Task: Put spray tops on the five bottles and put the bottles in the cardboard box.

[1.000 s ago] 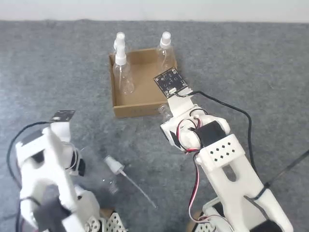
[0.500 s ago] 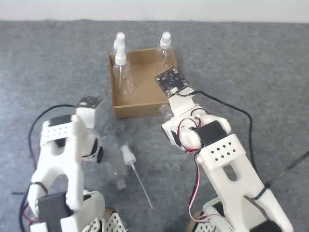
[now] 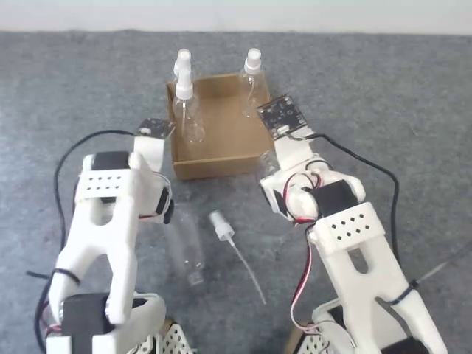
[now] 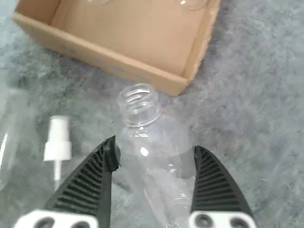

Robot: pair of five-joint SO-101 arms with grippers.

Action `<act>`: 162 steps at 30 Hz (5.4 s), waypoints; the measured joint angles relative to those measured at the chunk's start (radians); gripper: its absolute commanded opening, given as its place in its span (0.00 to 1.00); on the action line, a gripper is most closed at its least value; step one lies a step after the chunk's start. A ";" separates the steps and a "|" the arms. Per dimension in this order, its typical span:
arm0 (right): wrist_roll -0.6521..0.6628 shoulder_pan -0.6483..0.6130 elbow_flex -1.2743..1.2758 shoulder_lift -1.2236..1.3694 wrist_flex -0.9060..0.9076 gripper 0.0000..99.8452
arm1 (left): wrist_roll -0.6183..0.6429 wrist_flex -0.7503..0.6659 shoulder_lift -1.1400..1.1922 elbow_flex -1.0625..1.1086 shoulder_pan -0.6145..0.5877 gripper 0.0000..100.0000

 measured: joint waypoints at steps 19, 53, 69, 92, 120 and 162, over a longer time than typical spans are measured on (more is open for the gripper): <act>-0.081 0.173 0.000 0.000 -0.074 0.08 | 0.252 0.046 0.000 -0.078 0.298 0.13; -0.081 0.172 0.000 0.000 -0.074 0.08 | 0.578 -0.388 0.000 0.209 0.440 0.13; -0.081 0.172 0.000 0.000 -0.074 0.08 | 0.629 -0.298 0.333 0.021 0.442 0.11; -0.081 0.172 0.000 0.000 -0.074 0.08 | 0.629 -0.207 0.397 -0.071 0.506 0.01; -0.081 0.172 0.037 -0.155 -0.034 0.08 | 0.591 -0.261 -0.083 0.097 0.399 0.01; -0.061 -0.081 0.373 -0.671 -0.130 0.08 | 0.582 -0.302 -0.635 -0.086 0.184 0.01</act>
